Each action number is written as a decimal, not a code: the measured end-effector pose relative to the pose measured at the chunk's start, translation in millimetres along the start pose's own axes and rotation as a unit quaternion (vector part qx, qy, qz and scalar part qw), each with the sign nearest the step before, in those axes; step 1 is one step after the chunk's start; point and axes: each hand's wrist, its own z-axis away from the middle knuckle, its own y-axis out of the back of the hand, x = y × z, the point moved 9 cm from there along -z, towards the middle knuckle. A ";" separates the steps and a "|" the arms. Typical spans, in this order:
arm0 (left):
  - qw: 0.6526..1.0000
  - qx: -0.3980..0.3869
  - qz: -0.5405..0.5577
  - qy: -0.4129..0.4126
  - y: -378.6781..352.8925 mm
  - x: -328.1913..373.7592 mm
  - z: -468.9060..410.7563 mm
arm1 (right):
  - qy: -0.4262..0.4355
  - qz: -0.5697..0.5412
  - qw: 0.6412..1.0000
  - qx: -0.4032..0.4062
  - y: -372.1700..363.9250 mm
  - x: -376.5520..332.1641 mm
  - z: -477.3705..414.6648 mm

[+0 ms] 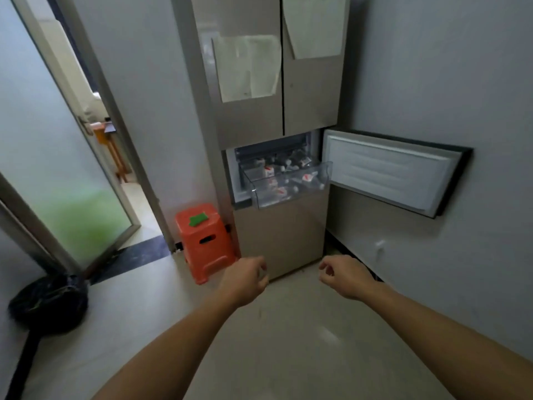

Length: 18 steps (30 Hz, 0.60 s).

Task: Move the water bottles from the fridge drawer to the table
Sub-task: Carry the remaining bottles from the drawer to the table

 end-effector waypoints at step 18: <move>0.999 0.024 0.011 0.041 10.0 -86.1 -322.3 | 0.049 -0.010 0.999 -0.017 68.6 45.5 -362.5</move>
